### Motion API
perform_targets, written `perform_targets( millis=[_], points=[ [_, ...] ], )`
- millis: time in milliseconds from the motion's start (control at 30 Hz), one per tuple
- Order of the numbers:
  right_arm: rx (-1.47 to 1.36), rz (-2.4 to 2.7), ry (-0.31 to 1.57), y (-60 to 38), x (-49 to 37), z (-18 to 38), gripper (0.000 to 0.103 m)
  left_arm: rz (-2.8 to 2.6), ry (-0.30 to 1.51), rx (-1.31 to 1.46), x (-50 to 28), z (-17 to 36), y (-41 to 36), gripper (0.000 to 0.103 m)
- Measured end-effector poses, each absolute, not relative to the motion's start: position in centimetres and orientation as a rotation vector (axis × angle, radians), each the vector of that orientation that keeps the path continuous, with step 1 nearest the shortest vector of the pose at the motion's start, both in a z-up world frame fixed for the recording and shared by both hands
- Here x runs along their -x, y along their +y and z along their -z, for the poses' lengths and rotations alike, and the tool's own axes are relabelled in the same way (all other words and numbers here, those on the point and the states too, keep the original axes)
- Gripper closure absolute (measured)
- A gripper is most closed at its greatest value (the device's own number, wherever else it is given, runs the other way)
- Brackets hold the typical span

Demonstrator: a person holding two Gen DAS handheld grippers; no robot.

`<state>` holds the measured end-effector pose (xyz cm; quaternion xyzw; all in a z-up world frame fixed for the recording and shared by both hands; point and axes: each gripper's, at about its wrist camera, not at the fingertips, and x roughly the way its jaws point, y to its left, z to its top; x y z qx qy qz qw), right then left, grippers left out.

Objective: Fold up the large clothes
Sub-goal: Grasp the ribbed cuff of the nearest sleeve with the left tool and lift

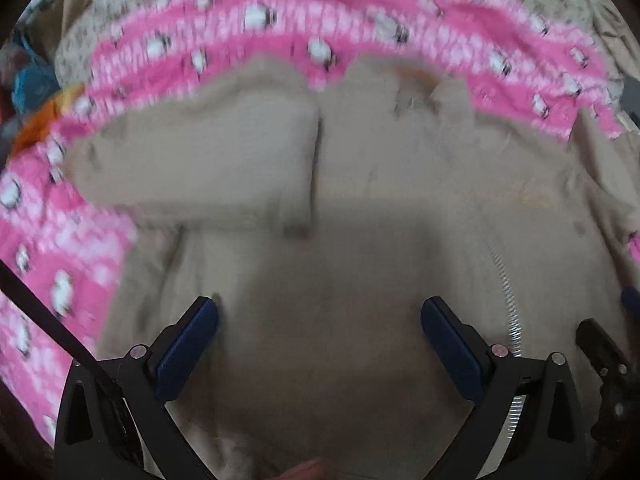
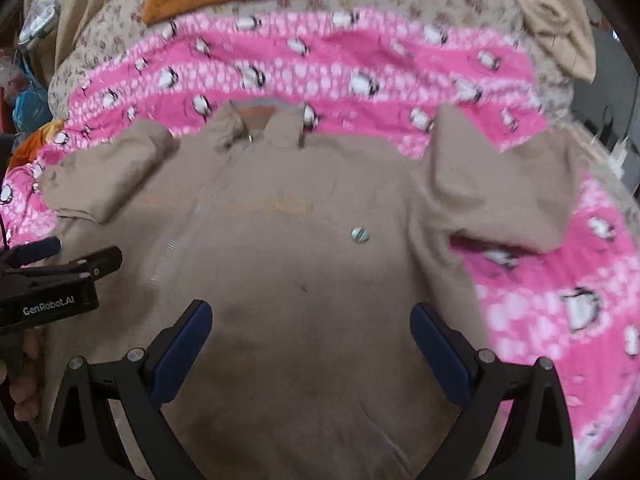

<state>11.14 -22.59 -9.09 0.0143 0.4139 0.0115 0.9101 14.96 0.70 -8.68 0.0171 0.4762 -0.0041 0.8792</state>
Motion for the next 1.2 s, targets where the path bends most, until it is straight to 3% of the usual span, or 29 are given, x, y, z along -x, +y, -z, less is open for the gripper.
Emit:
perform_targets(
  millis=[333,533,667,800,900,1000,1200],
  points=[
    [-0.038,-0.028,0.816,-22.5,-10.6,10.9,0.001,-0.009,0.843,-0.048,-13.1,9.1,0.8,0.027],
    [-0.028,-0.025,0.803,-22.5,-10.7,10.9,0.001,0.007,0.902,-0.033,-13.7,8.6,1.1,0.028],
    [-0.027,-0.026,0.798,-22.6,-10.6,10.8,0.001,0.033,0.874,0.034,-14.5,3.5,5.0,0.032],
    [-0.027,-0.026,0.798,-22.6,-10.6,10.9,0.0,-0.031,0.78,0.146,-17.5,-0.2,14.4,0.031],
    [-0.022,-0.024,0.796,-22.5,-10.6,10.9,0.0,-0.083,0.851,0.326,-20.9,2.8,23.5,0.032],
    [-0.011,-0.018,0.79,-22.4,-10.6,10.9,0.0,-0.132,0.903,0.499,-22.3,6.9,28.7,0.044],
    [-0.004,-0.015,0.784,-22.2,-10.6,11.0,0.001,-0.019,0.883,0.62,-25.3,9.5,28.6,0.047]
  ],
)
